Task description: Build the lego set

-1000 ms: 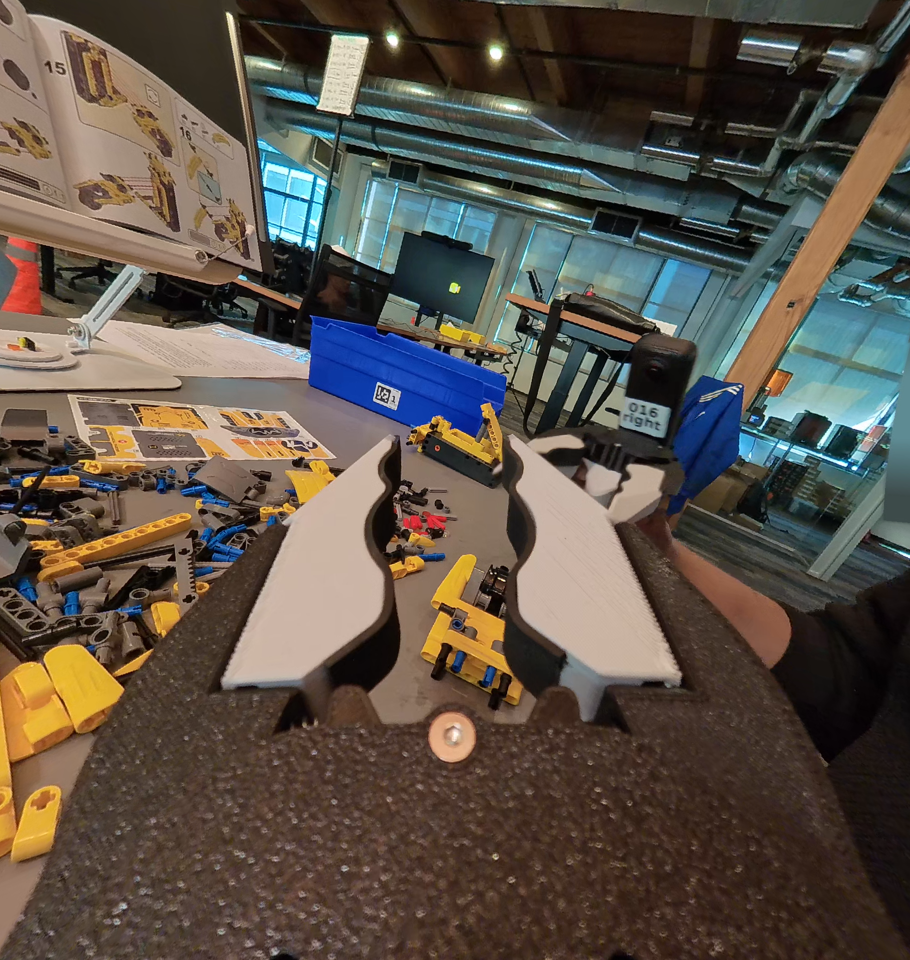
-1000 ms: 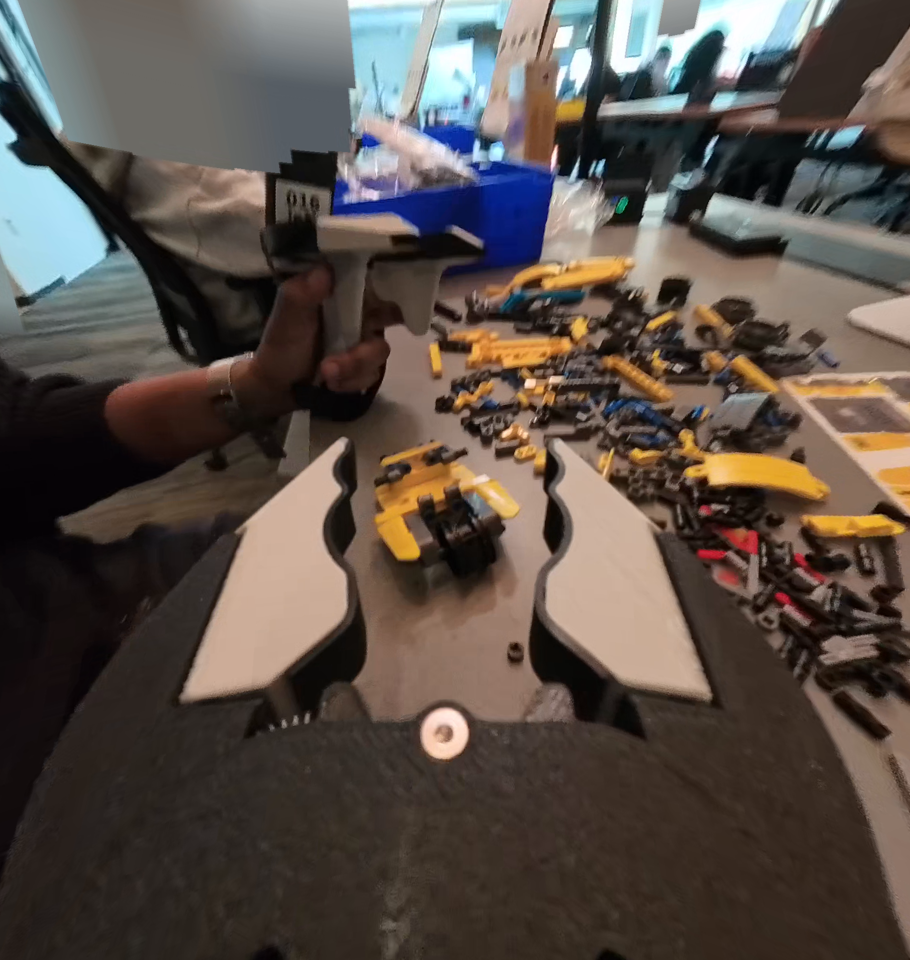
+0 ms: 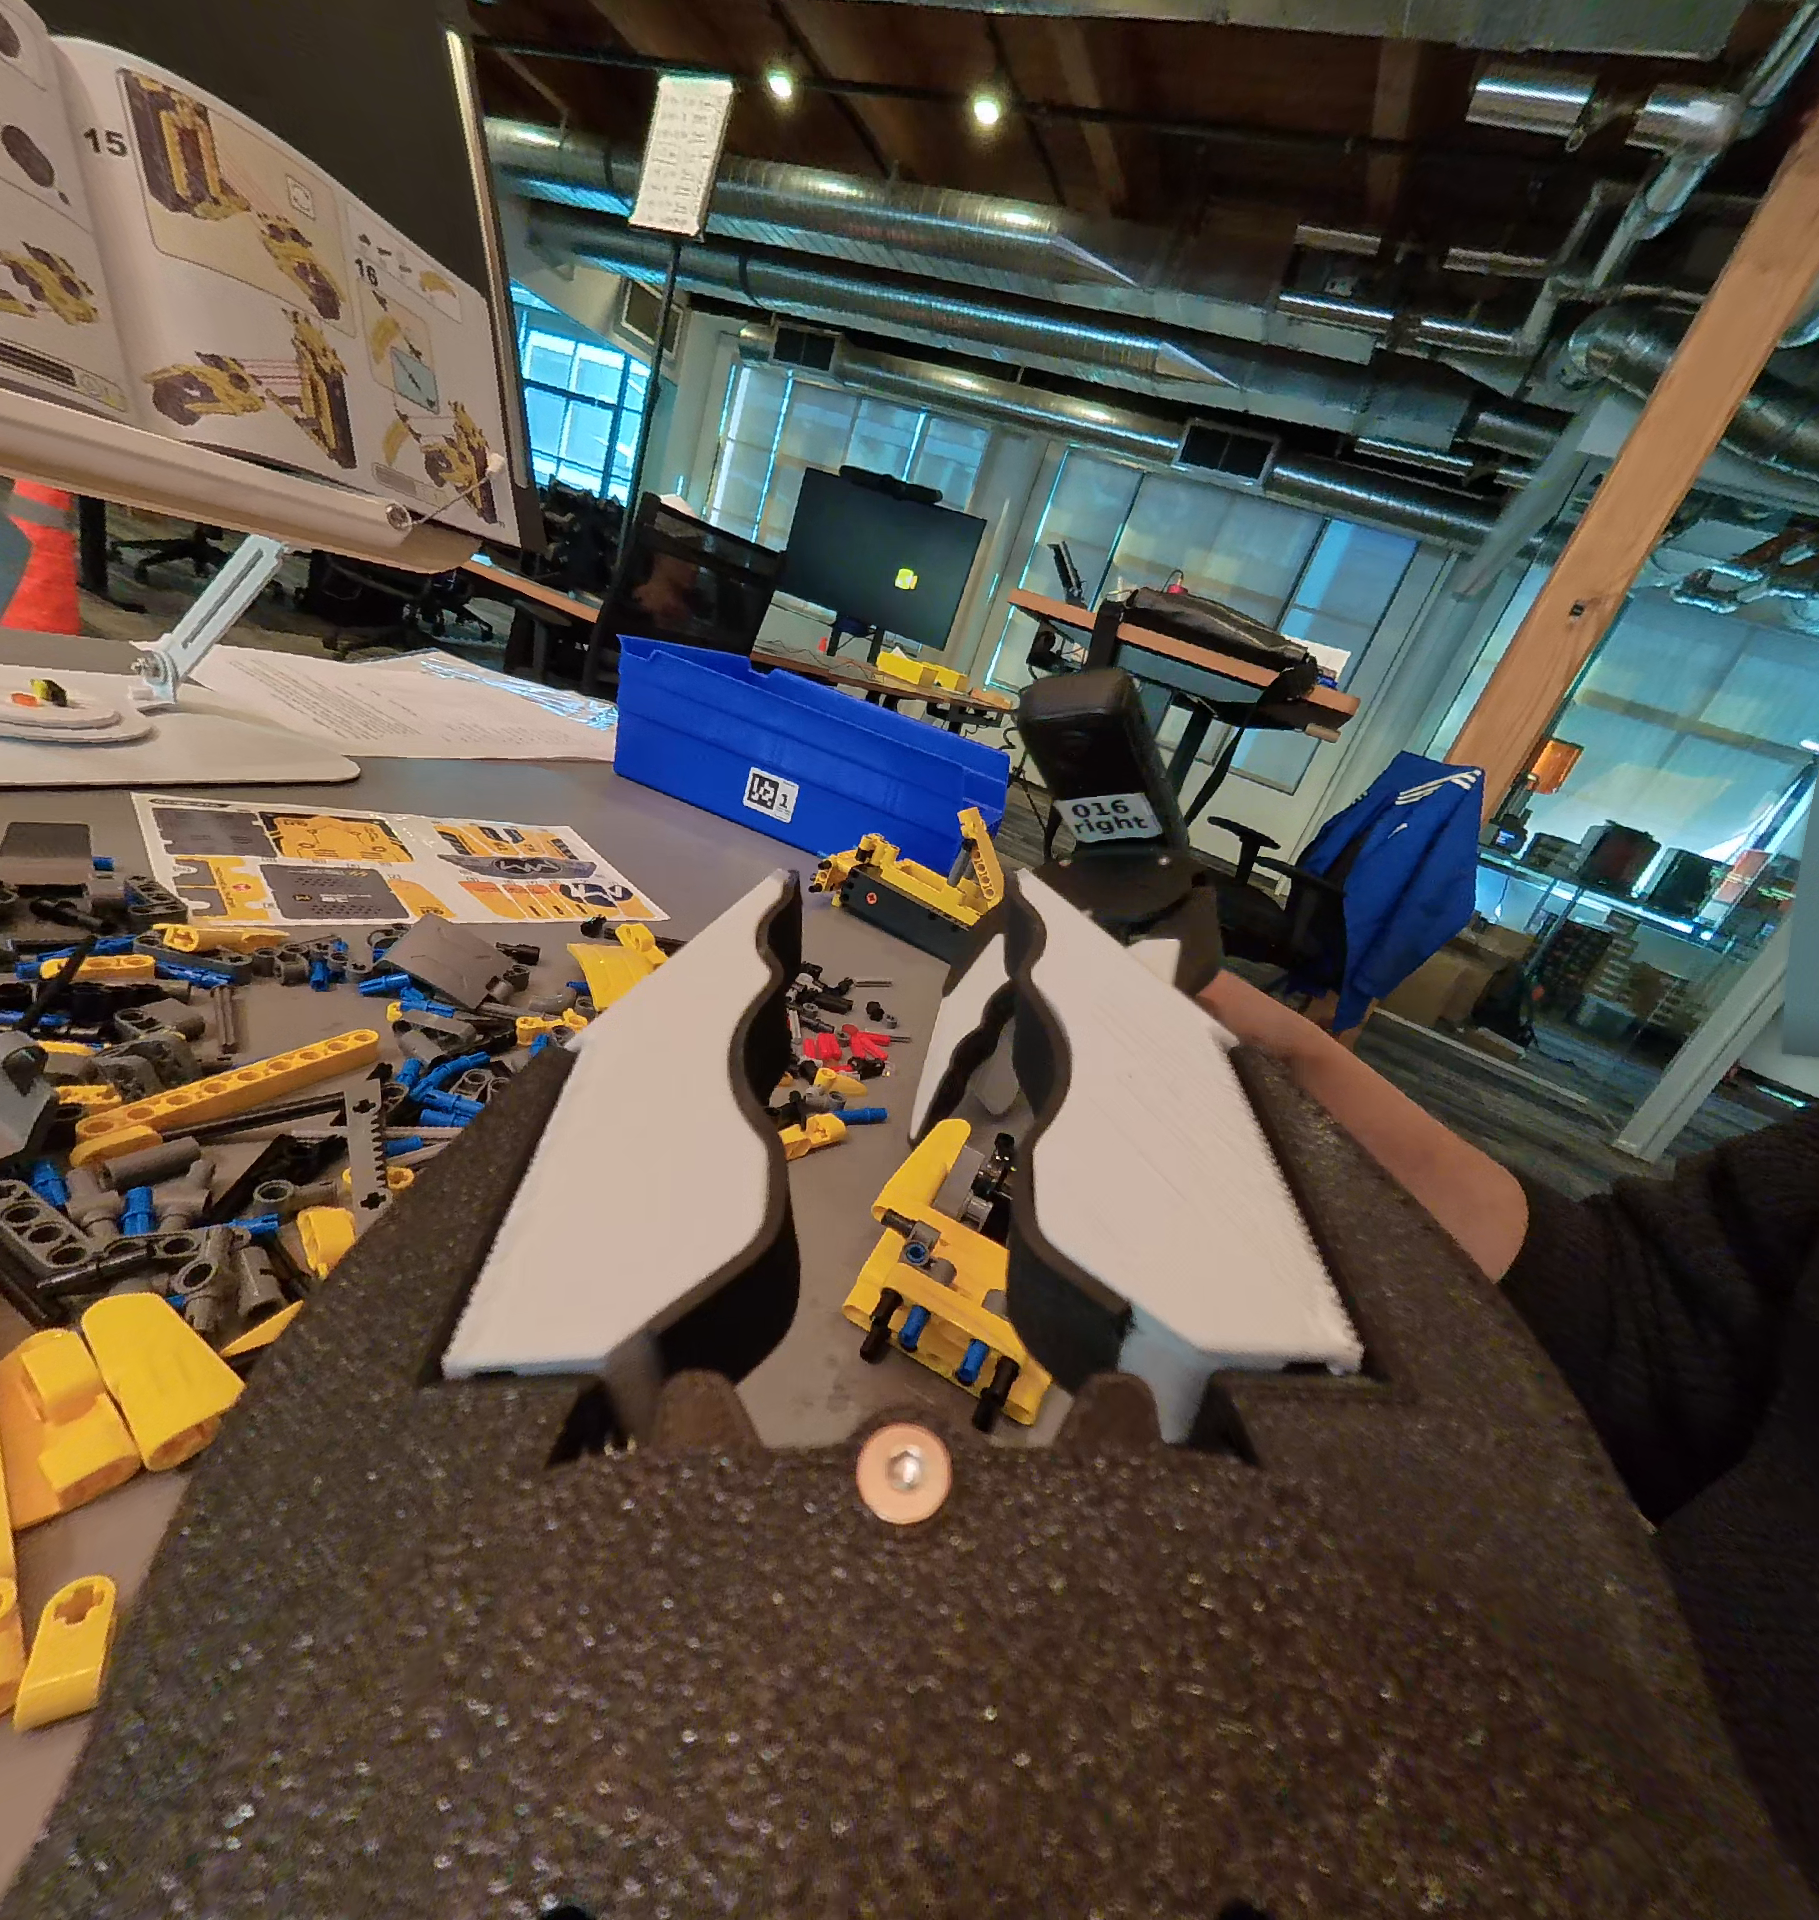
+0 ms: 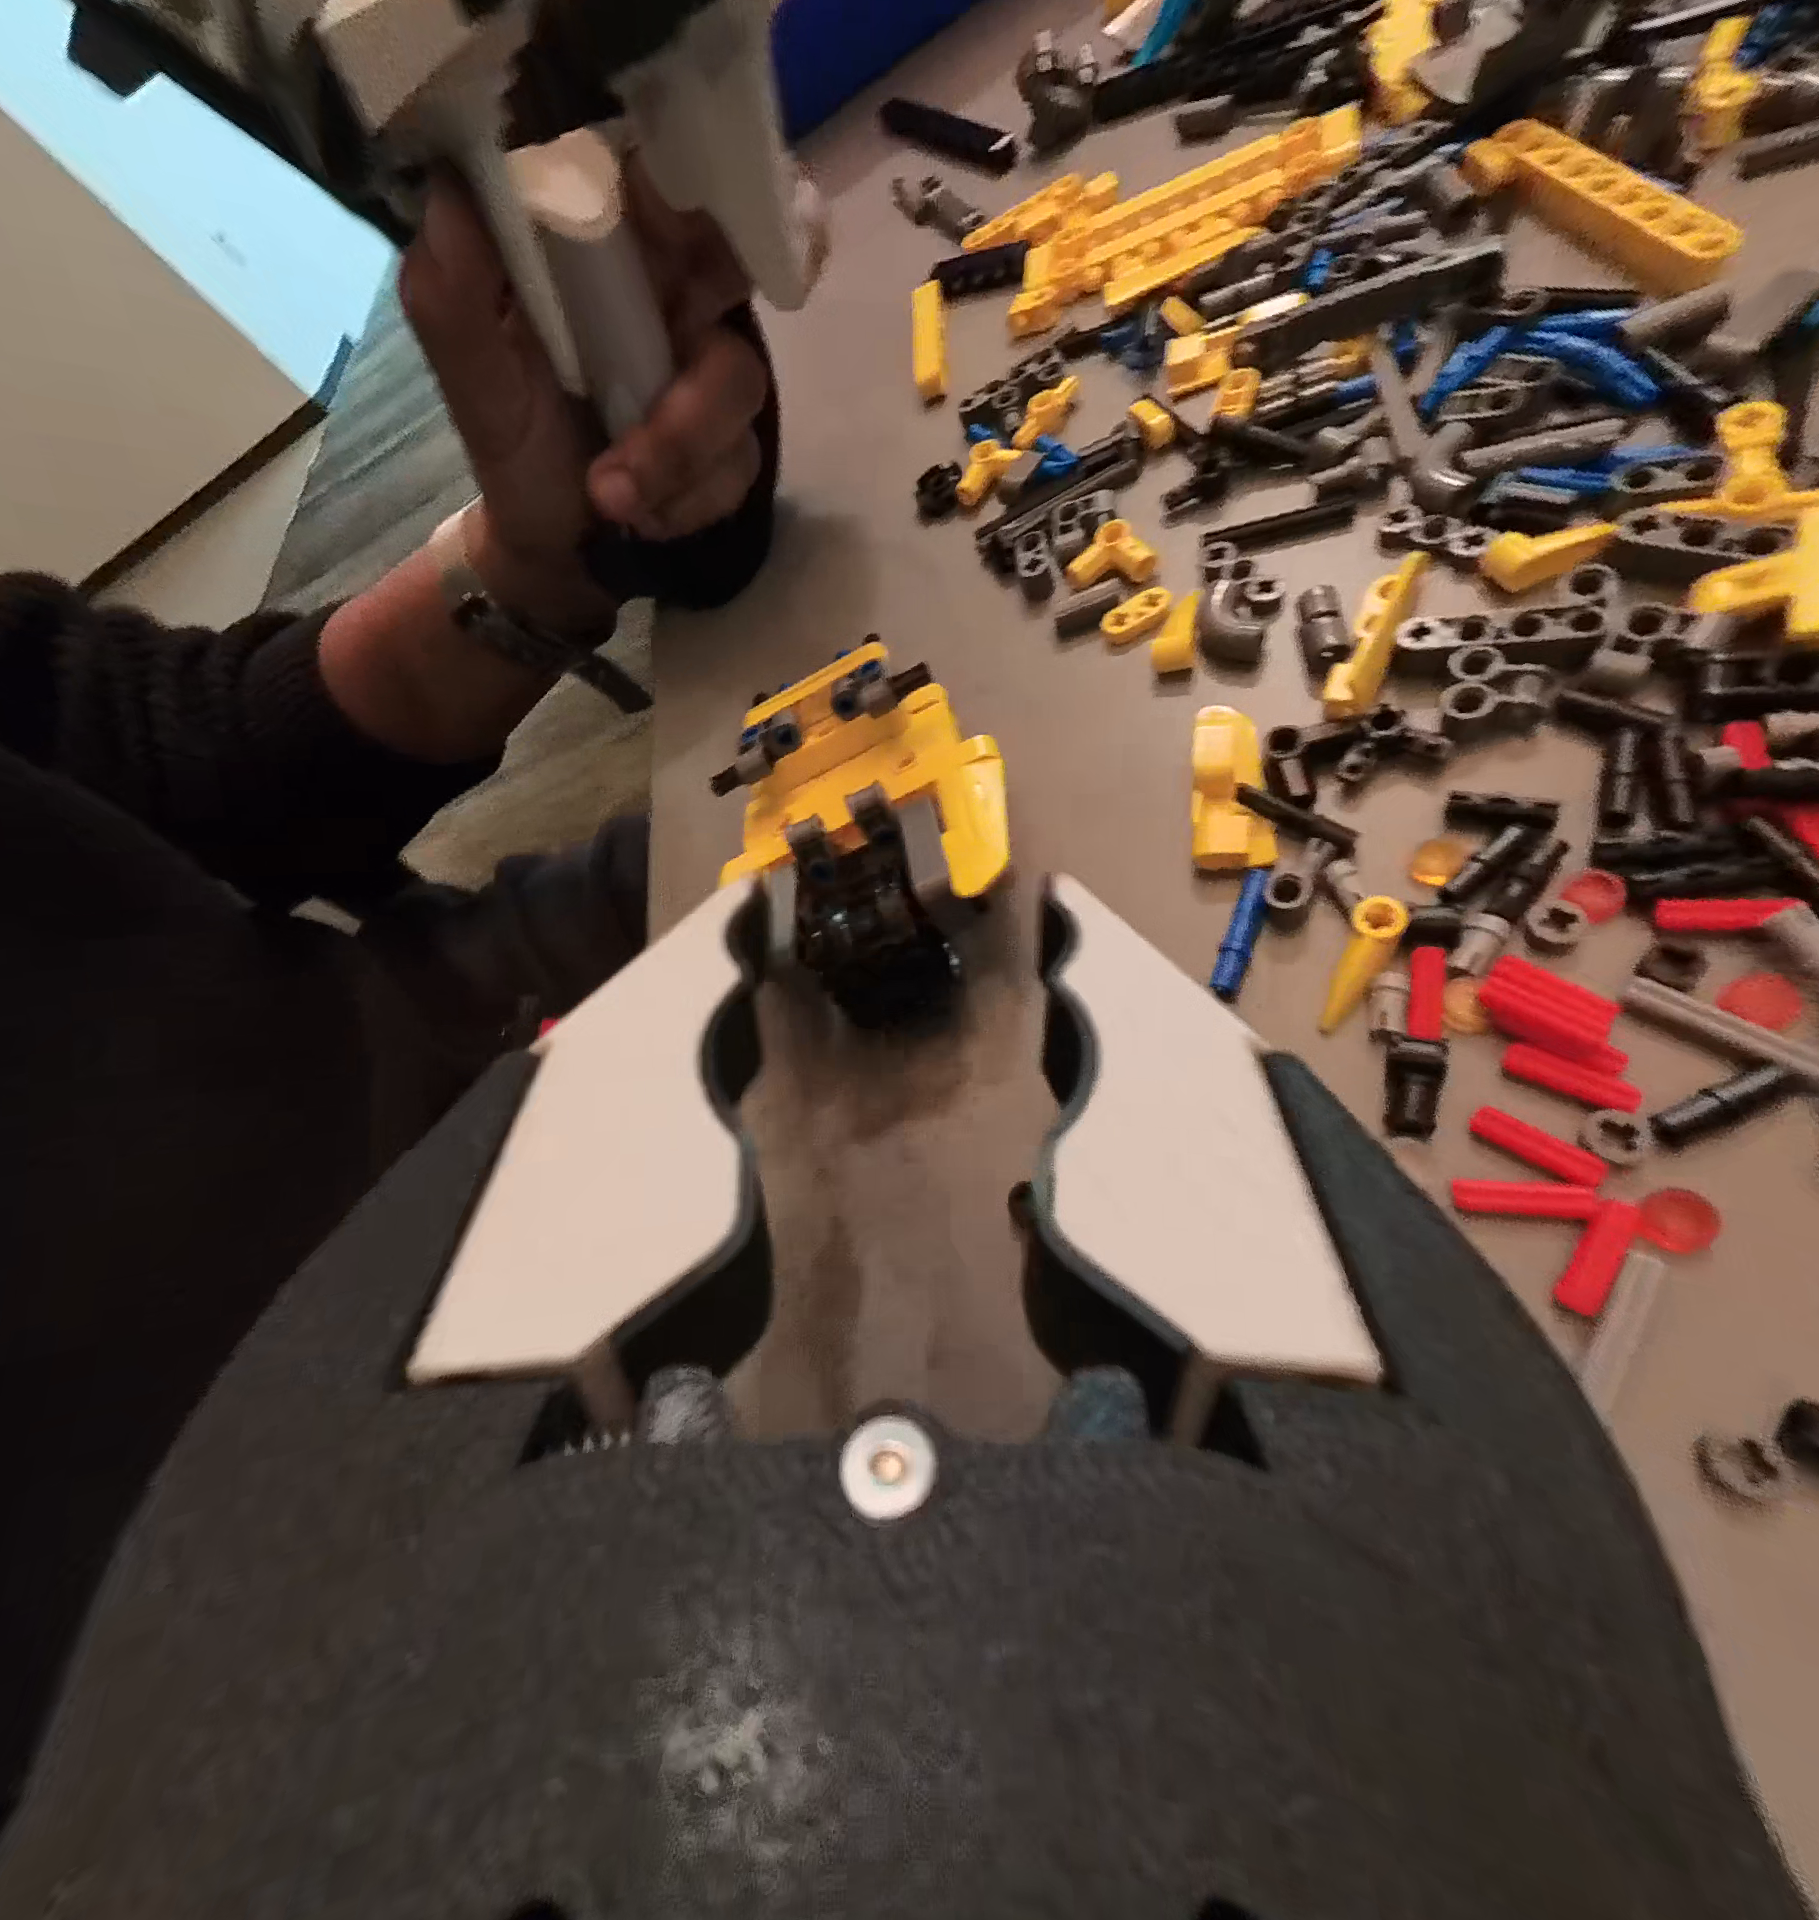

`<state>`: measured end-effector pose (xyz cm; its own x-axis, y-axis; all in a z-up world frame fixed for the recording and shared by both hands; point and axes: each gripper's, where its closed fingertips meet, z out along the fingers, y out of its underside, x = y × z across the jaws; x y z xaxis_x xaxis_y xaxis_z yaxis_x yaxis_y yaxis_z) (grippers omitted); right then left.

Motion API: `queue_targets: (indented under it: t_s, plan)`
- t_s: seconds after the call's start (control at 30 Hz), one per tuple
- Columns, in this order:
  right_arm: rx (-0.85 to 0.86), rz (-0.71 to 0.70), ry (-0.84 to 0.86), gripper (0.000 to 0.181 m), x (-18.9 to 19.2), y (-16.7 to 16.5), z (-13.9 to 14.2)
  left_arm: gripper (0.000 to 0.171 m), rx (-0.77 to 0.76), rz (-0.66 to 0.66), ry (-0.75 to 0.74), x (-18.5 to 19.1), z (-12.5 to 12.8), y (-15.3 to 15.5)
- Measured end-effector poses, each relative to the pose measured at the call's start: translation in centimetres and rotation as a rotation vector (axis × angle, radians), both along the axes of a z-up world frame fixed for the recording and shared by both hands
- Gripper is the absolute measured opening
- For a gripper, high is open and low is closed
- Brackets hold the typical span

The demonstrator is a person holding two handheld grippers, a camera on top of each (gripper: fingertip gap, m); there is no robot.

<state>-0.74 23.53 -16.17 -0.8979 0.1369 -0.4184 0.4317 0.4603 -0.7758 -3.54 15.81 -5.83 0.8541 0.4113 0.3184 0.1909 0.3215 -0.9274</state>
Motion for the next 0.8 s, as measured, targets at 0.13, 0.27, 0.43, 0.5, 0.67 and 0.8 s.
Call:
queue_targets:
  t_s: [0.13, 0.27, 0.43, 0.5, 0.67, 0.8]
  plan:
    - [-0.009, -0.115, -0.116, 0.040, -1.3, -0.5, -0.2, 0.038, 0.003, -0.002, -0.005, 0.0, 0.0, 0.0]
    - [0.020, -0.128, -0.132, 0.026, -1.1, -1.0, -0.8, 0.038, 0.004, -0.002, -0.006, 0.0, 0.0, -0.1]
    - [0.005, -0.082, -0.132, 0.020, -0.3, -1.3, -0.5, 0.038, 0.006, -0.004, -0.008, 0.0, 0.0, -0.1]
    - [-0.050, -0.081, -0.136, 0.019, -0.3, -1.2, 0.4, 0.038, 0.008, -0.005, -0.011, -0.1, 0.0, -0.1]
    - [-0.305, -0.117, -0.130, 0.004, -1.3, -0.1, 4.3, 0.038, 0.007, -0.011, -0.020, -0.1, -0.1, -0.1]
    - [-0.357, -0.190, -0.091, 0.005, -2.5, 0.9, 5.1, 0.038, 0.003, -0.017, -0.023, -0.1, -0.2, 0.0]
